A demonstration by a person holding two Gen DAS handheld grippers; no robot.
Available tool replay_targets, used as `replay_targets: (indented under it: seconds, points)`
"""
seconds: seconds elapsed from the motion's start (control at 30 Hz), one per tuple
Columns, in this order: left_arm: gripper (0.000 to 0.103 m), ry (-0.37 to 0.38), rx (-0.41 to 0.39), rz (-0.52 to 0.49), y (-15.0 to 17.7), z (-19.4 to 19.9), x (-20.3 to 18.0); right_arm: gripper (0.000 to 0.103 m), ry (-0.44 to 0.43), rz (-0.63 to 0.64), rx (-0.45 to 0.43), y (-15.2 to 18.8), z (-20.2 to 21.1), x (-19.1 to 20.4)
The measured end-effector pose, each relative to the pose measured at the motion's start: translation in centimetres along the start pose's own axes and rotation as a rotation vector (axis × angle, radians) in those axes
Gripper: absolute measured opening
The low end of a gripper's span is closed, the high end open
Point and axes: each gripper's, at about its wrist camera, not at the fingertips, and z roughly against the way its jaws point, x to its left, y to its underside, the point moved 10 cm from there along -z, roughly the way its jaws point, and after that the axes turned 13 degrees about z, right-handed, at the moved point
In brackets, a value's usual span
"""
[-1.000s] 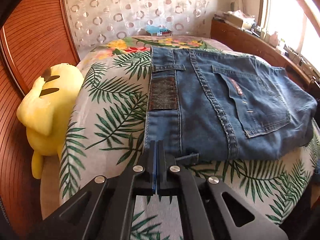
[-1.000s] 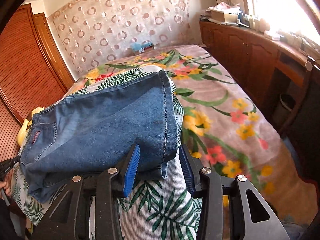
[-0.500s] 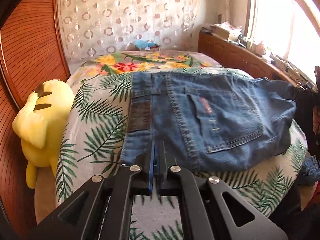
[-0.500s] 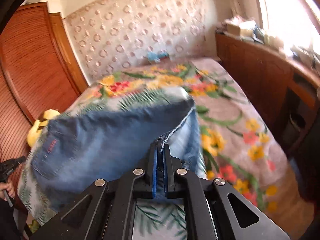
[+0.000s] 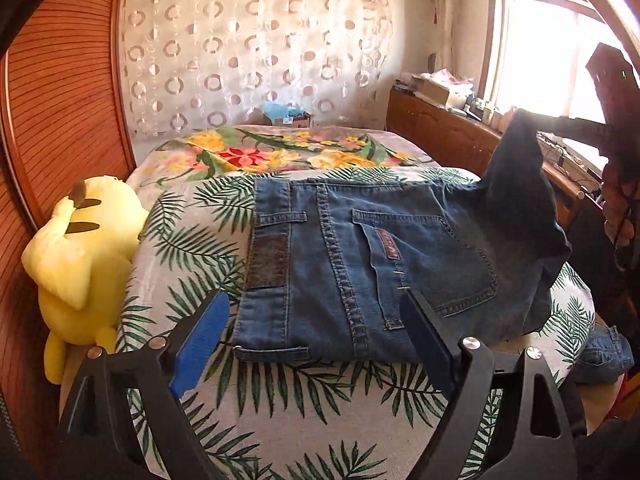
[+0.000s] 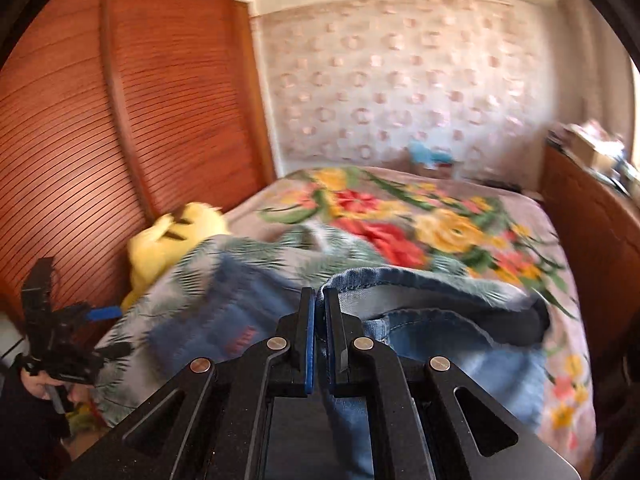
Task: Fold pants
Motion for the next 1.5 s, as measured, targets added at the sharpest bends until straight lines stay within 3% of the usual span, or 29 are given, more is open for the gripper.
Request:
replay_targets:
  seconds: [0.13, 0.27, 0.53, 0.9, 1.2, 1.37, 1.5]
  points:
    - [0.087, -0.004, -0.003, 0.004, 0.1, 0.4, 0.4, 0.004, -0.090, 0.057, 0.013, -1.3, -1.6, 3.2]
    - [0.087, -0.002, 0.001, 0.001, 0.3, 0.3, 0.3, 0.006, -0.138, 0.078, 0.093, -0.1, -3.4, 3.2]
    - [0.087, 0.029, 0.019, -0.048, 0.5, -1.0, -2.8, 0.032, -0.081, 0.079, 0.119, 0.9, -2.3, 1.4]
    - [0.086, 0.135, 0.048, -0.159, -1.4, -4.5, -10.1, 0.035, 0.054, -0.018, 0.142, 7.9, 2.3, 1.2]
    - [0.048, 0.145, 0.096, -0.210, -2.0, -7.0, -13.2, 0.043, 0.088, -0.096, 0.191, 10.7, 2.3, 1.2]
    - [0.009, 0.163, 0.098, -0.207, -2.1, -6.8, -13.9, 0.044, 0.087, -0.132, 0.193, 10.9, 2.5, 1.6]
    - [0.007, 0.159, 0.070, -0.192, -2.9, -5.4, -13.4, 0.044, 0.080, -0.144, 0.184, 10.9, 2.7, 1.6]
